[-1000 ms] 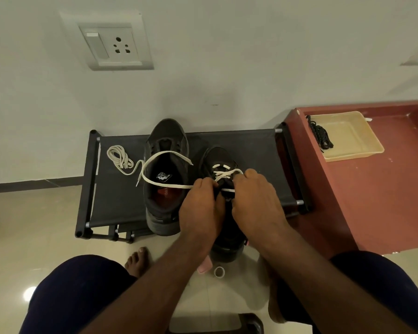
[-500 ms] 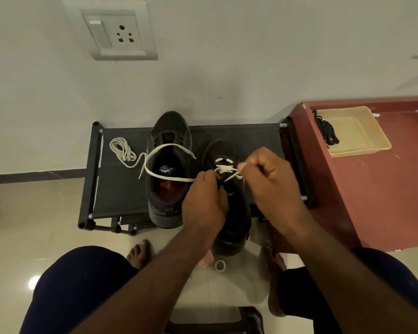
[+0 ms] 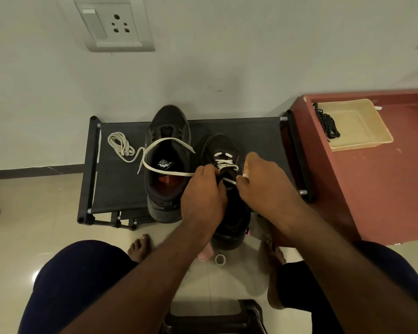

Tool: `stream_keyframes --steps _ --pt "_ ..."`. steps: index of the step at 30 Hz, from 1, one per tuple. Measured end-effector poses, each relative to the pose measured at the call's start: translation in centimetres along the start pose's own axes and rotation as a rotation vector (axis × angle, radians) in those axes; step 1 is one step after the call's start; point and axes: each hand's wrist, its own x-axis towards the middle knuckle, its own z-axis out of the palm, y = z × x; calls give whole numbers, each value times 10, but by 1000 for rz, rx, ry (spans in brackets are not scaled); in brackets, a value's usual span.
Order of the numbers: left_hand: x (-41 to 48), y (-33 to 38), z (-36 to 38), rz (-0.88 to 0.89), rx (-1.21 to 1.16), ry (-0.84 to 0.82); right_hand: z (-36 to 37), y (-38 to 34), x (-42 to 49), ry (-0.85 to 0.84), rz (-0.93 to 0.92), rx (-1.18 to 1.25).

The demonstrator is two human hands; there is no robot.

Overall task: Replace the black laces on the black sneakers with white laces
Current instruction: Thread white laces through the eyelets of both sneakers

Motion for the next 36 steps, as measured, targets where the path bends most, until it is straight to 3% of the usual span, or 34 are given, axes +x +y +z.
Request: stream_keyframes --steps 7,13,23,31,36 --pt "1 0 0 -16 -12 -4 2 -6 -6 -141 -14 -222" --pt "2 0 -1 -7 81 -67 -6 -11 -16 -333 -175 -44" --pt "1 -2 2 -30 49 -84 -13 -9 -23 -381 -221 222" --pt "6 -1 2 -43 39 -83 -8 -12 -25 -241 -212 288" --pt "5 3 3 -29 92 -96 -16 -3 -27 -333 -174 432"
